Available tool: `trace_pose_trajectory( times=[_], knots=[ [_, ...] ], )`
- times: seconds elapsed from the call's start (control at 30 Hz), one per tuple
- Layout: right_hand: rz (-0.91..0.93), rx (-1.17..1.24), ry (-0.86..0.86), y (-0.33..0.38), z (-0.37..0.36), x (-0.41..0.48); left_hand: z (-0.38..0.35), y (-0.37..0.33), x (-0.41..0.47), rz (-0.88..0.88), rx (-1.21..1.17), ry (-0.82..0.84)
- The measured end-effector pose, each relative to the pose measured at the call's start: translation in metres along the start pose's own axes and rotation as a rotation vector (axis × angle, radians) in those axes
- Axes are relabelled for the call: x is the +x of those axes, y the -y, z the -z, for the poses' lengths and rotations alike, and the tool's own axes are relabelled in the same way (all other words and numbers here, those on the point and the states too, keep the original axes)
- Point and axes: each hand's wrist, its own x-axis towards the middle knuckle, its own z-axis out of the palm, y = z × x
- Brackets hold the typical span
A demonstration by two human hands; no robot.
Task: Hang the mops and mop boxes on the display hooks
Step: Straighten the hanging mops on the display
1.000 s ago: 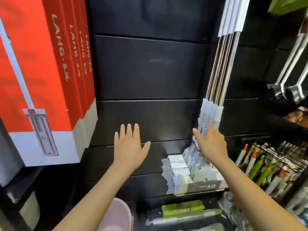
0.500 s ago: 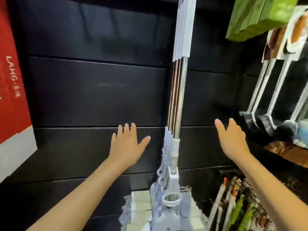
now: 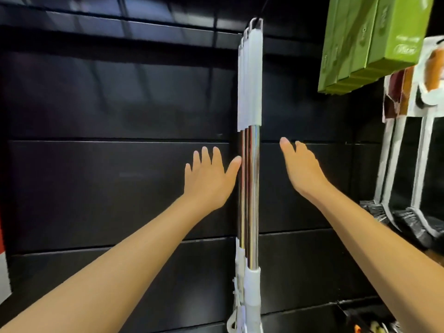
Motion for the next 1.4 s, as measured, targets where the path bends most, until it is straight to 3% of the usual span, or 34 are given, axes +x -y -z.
trace_pose_trajectory(
  times=[0.2,0.37,0.53,0.9,0.93,1.0,1.07,1.17,1.27,1.4],
  knots=[
    [-0.072,0.406,0.096,0.049,-0.02,0.05,-0.005,-0.019,0.076,-0.087,-0.512,-0.086],
    [0.083,0.626,0.227,0.035,-0.054,0.046,-0.051,-0.026,0.089,-0.249,-0.941,0.051],
    [0.037,0.86,0.356,0.019,-0.073,0.046,-0.071,-0.044,0.081,-0.163,-1.255,0.029],
    [0.046,0.956,0.343,0.01,-0.077,0.047,-0.076,-0.056,0.077,-0.127,-1.297,-0.111],
    [0.041,0.962,0.338,0.008,-0.078,0.045,-0.071,-0.062,0.072,-0.181,-1.257,-0.147],
    [0.034,0.966,0.333,0.001,-0.082,0.037,-0.069,-0.069,0.062,-0.117,-1.344,-0.253],
    [0.032,0.989,0.356,-0.013,-0.09,0.024,-0.074,-0.064,0.055,-0.052,-1.451,-0.175],
    [0.014,1.065,0.384,-0.028,-0.097,0.008,-0.091,-0.05,0.044,-0.092,-1.428,-0.053],
    [0.033,1.088,0.391,-0.032,-0.098,0.004,-0.096,-0.047,0.037,-0.049,-1.483,-0.085],
    [0.048,1.028,0.422,-0.032,-0.094,0.005,-0.097,-0.046,0.037,-0.084,-1.367,-0.067]
  ],
)
